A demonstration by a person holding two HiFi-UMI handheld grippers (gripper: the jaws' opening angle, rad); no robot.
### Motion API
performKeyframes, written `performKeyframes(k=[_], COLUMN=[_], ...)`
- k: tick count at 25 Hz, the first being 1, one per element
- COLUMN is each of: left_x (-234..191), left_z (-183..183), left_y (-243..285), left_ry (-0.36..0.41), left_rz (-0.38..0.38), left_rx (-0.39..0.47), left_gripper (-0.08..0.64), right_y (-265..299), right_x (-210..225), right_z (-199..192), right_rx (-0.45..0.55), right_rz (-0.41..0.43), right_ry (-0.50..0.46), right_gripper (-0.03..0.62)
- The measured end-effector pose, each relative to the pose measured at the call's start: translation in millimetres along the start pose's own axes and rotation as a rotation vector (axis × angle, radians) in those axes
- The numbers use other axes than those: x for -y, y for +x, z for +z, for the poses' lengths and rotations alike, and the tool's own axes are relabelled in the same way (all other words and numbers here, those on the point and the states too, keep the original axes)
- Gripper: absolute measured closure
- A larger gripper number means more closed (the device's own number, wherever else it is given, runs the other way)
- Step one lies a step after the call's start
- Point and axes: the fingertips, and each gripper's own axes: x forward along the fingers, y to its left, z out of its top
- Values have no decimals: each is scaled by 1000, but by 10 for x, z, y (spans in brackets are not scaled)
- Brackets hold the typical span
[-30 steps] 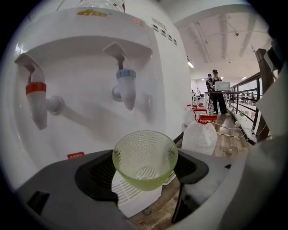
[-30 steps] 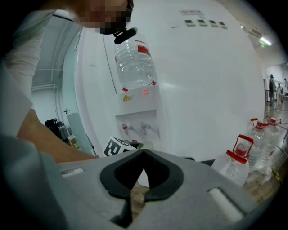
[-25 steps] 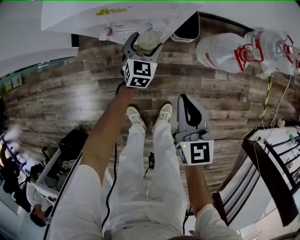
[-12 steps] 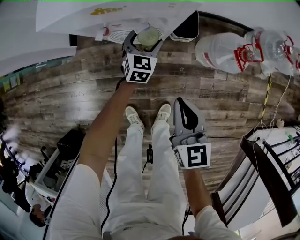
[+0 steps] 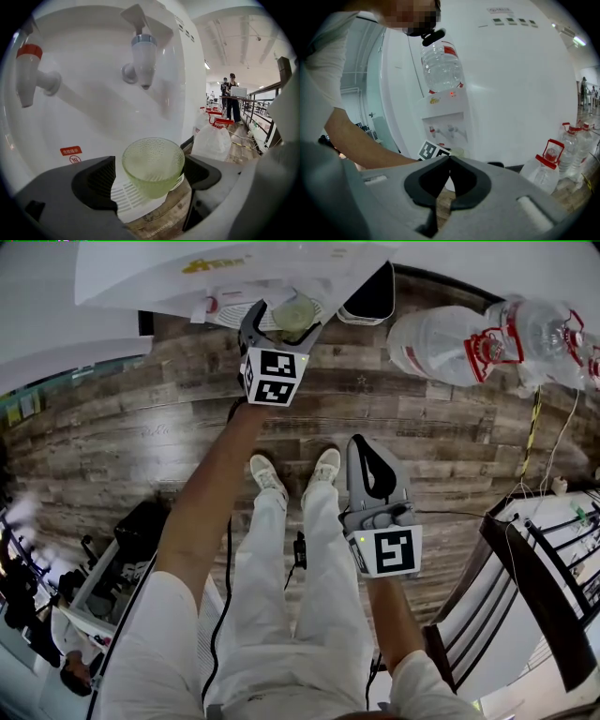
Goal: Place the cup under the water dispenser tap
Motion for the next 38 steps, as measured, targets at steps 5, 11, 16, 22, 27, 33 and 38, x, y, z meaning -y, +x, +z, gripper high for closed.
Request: performKeyframes(k=[5,11,16,22,27,33,38], left_x=[39,57,186,297,267,165,253], left_z=[174,398,655,1075,1366,1785,2241], left_y=[-188,-488,-840,-1381,-1858,-2583,-3212], left_ry=[3,-5,-16,-53,-91,-181,-159], left_rz=[-6,1,-8,-15,17,74,90], left_rx=[22,38,67,116,116,155,213], left_gripper=[112,112,126,157,190,249,330], right_y=[-79,-232,-423,-618,-775,-989,-1187], right_x=[-30,-83,-112,-241,-364,-594,-821], right_z=[157,372,553,913,1176,1515,1901], right_rx=[21,50,65,100,120,128,157], right_rz=[-14,-27,-51,-58,-61,-52,-25], right_ry=[-1,-6,-1,0,12,9,4], right_gripper=[592,592,592,592,592,592,592])
